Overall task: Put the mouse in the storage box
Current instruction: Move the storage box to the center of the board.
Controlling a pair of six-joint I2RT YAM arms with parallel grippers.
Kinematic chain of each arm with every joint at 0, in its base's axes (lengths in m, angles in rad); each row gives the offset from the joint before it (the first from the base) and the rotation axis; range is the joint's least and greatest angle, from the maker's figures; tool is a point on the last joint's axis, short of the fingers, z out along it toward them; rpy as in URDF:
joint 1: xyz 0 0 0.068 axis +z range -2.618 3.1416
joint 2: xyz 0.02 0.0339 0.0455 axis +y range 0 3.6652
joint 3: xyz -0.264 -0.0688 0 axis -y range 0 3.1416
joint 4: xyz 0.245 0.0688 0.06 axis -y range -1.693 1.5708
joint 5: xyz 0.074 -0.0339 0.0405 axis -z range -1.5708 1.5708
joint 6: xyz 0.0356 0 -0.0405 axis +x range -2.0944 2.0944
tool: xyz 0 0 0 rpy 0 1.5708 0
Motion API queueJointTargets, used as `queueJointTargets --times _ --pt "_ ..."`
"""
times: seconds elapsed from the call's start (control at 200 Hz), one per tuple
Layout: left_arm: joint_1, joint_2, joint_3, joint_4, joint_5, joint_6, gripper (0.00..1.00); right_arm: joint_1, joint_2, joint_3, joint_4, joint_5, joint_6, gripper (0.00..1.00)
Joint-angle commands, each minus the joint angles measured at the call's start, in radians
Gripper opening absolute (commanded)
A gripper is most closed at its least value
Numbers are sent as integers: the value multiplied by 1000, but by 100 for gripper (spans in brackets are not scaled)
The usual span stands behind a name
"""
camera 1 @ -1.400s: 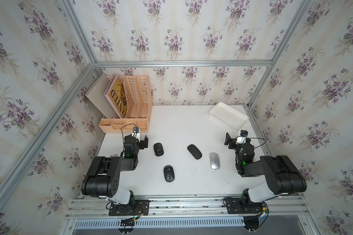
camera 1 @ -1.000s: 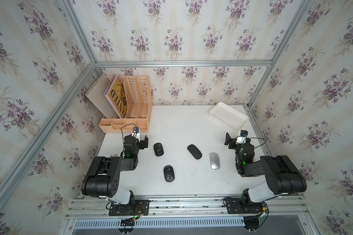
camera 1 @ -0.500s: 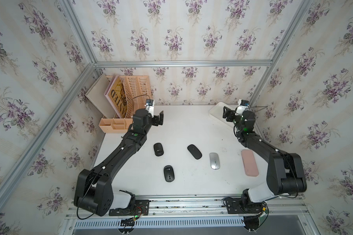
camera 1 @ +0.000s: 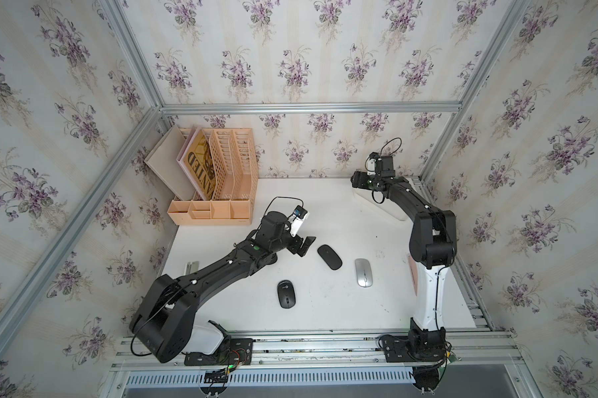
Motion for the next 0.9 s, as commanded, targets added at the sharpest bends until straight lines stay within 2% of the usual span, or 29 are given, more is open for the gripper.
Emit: queueJointTargets --times 0.0,0.065,0.235,0.46,0.659,0.799,0.894 --pt "-1 -56 -52 192 18 1 99 2 124 179 -255 3 -34 83" --pt "0 -85 -77 214 18 4 99 7 173 248 -286 3 -33 81" --pt "0 -104 -109 233 -31 7 99 30 203 259 -271 47 -53 75" --pt "1 -122 -141 226 -53 5 99 39 269 265 -293 70 -67 51" --pt "1 -139 -161 218 -76 5 99 55 275 254 -275 66 -98 36" --pt "1 -150 -170 208 -89 7 99 74 227 184 -231 39 -141 19" --pt "1 -162 -187 216 -115 8 99 106 139 68 -150 20 -193 13"
